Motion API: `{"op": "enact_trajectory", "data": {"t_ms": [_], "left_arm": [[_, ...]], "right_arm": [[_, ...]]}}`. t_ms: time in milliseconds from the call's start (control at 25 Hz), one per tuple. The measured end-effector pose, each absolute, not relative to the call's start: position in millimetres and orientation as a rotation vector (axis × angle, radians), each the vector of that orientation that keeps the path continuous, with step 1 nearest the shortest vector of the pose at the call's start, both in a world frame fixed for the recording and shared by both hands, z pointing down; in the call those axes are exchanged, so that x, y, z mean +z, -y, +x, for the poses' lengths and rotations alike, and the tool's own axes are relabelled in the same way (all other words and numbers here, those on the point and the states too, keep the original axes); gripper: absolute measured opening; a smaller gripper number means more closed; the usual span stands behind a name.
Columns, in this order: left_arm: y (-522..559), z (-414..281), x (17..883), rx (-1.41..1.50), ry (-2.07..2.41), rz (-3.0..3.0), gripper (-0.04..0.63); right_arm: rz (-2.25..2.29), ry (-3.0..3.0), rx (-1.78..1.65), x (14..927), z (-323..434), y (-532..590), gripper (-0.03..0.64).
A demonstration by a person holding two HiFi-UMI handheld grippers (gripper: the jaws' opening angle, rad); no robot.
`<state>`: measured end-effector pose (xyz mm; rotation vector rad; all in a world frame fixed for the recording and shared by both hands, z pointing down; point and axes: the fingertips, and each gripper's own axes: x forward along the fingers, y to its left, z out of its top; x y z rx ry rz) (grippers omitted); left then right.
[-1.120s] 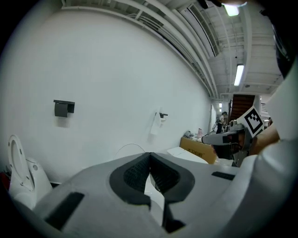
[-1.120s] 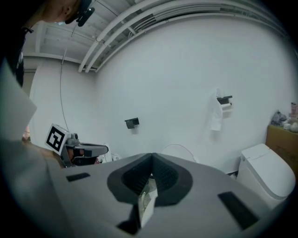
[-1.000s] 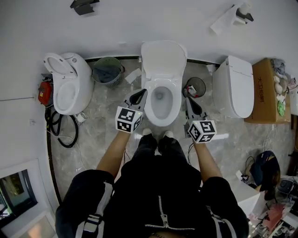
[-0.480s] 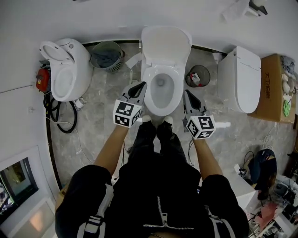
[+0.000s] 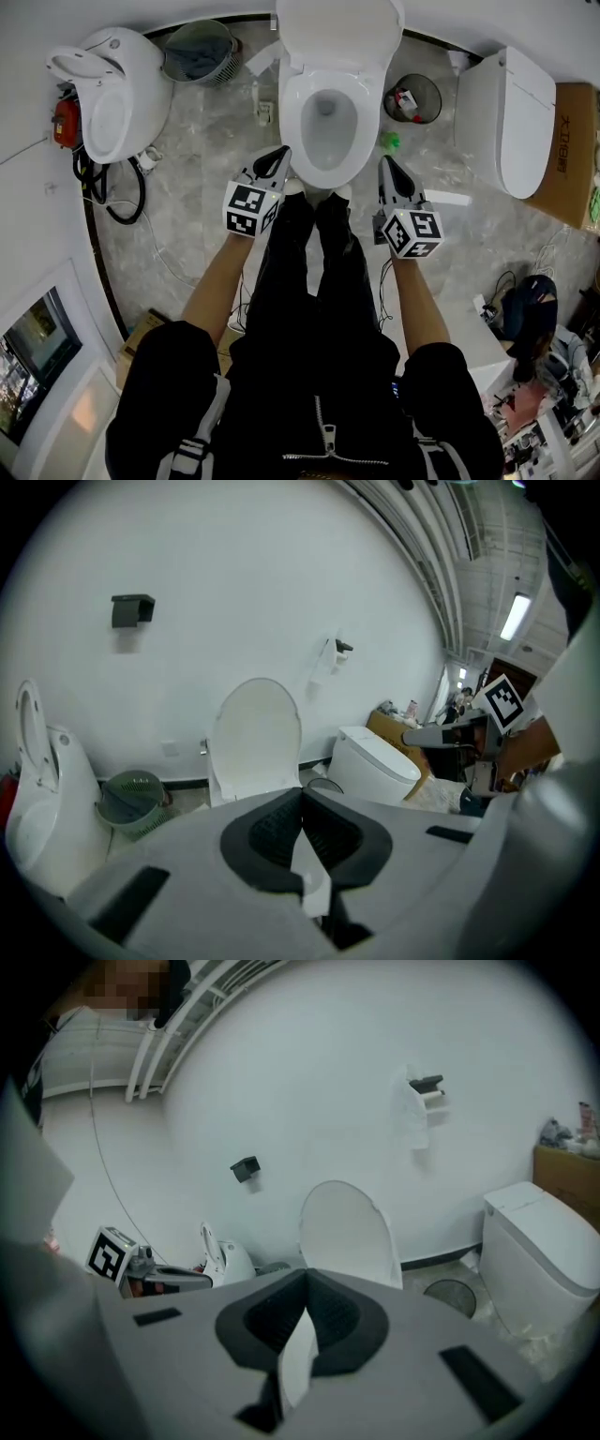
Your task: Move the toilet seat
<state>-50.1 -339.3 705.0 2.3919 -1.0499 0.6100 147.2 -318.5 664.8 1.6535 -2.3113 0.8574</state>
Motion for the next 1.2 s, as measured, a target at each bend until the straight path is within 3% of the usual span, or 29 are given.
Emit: {"op": "enact_trajectory", "data": {"t_ms": [320, 400, 720, 1200], "left_arm": [[324, -70, 809, 0.532, 1.086, 2.127, 0.008], [319, -70, 837, 0.510, 1.060, 2.060, 0.116], [301, -80, 961, 0.448, 1.055, 1.752, 0.244], [276, -67, 1092, 0.446, 0.958, 1.504, 0.302]], "right_arm": [[1.596, 2.172, 1.170, 779, 152, 295, 0.117], [1.587, 2.139, 1.247, 809, 154, 290, 0.142], [1.580, 1.901, 1.566, 944, 166, 266, 0.210], [1.560, 1.589, 1.823, 1083, 167, 239, 0.278]]}}
